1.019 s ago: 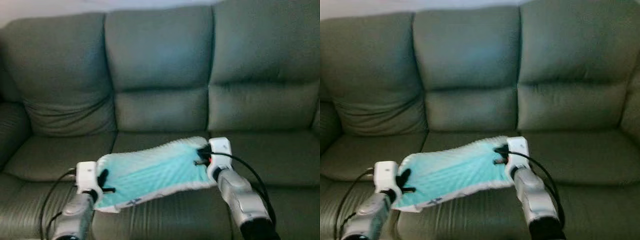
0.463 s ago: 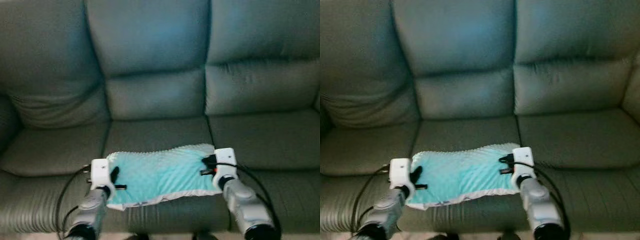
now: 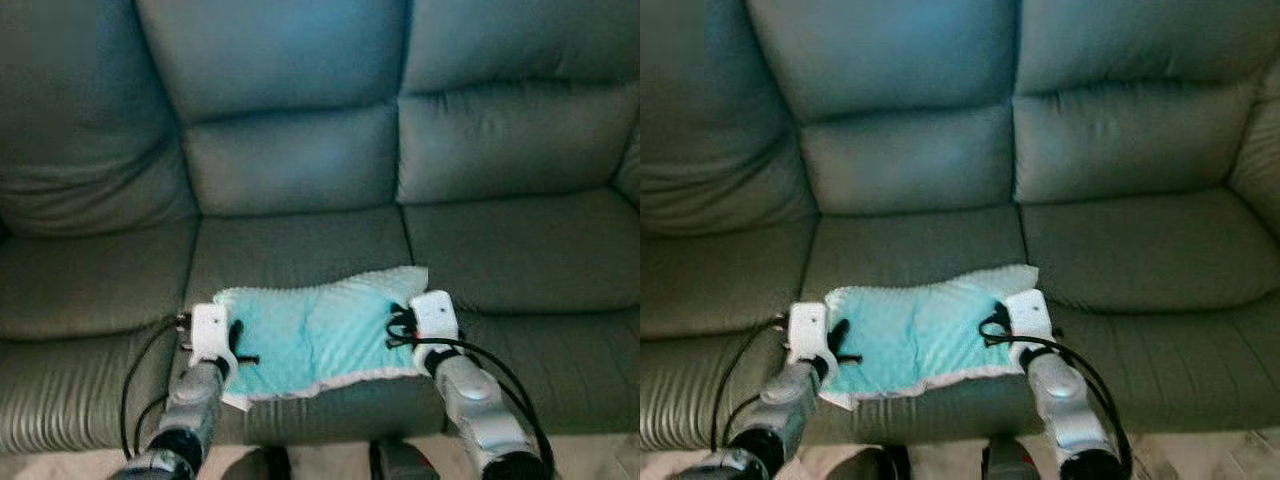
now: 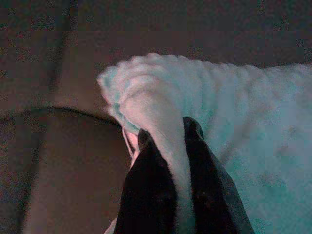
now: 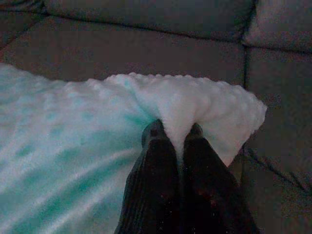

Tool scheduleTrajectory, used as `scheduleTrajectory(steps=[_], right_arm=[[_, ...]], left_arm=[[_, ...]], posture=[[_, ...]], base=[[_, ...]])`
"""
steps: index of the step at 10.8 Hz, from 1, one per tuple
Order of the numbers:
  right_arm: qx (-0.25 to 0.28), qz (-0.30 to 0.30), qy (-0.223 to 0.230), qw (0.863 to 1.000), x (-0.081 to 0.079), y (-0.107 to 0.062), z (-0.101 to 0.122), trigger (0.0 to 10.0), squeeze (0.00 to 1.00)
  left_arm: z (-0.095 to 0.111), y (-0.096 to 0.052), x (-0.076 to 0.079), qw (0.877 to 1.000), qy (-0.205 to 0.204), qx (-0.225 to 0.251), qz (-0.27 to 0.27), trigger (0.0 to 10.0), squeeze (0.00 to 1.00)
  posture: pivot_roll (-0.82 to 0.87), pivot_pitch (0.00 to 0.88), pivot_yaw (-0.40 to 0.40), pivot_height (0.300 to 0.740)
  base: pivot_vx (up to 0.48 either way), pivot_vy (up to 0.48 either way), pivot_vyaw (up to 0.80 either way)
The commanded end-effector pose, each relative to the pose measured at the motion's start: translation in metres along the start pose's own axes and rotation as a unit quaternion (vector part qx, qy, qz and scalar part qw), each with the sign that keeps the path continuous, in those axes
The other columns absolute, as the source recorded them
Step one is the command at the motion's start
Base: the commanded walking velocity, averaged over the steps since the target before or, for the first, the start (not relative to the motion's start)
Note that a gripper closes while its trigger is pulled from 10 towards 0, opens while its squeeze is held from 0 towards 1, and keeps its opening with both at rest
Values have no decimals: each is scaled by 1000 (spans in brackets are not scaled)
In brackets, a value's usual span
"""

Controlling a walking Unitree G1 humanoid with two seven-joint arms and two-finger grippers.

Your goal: Move the pillow to the sofa

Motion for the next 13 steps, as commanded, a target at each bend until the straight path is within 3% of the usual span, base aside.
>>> scheduleTrajectory(steps=[1, 4, 10, 11, 12, 13], right_arm=[[6, 7, -7, 1000, -7, 3, 1, 10000, 0], [20, 17, -10, 1000, -11, 6, 5, 10000, 0], [-4, 36, 9, 999, -15, -1, -16, 10000, 0], [-7, 40, 19, 999, -15, -1, -18, 10000, 1000], [-9, 38, 23, 999, -13, -1, -20, 10000, 1000], [-8, 35, 21, 999, -13, -1, -19, 10000, 1000]], left_arm=[[11, 3, -23, 998, 4, 14, 54, 10000, 0], [32, 6, -48, 992, 5, 37, 121, 10000, 0], [19, 2, -46, 989, 4, 23, 148, 10000, 0], [17, 1, -47, 988, 2, 19, 151, 10000, 820], [14, 0, -50, 987, 7, 11, 162, 10000, 1000], [12, -1, -50, 987, 7, 8, 162, 10000, 1000]], posture=[[-325, 317, 89, 740], [-327, 327, 86, 740], [-317, 349, 82, 740], [-317, 349, 82, 740], [-315, 354, 84, 740], [-316, 355, 85, 740]], base=[[0, 0, 0], [0, 0, 0], [0, 0, 0], [0, 0, 0], [0, 0, 0], [0, 0, 0]])
Point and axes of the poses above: a point about 5 cm out from each wrist's last joint towards the gripper, its own y axis pointing out of the wrist towards the gripper, its own z axis along the axis of the wrist's last joint, x = y × z, the point moved 1 cm from there along y, pointing out of the wrist towards the gripper, and after that the axes turned 8 degrees about y, right-handed, at the moved point
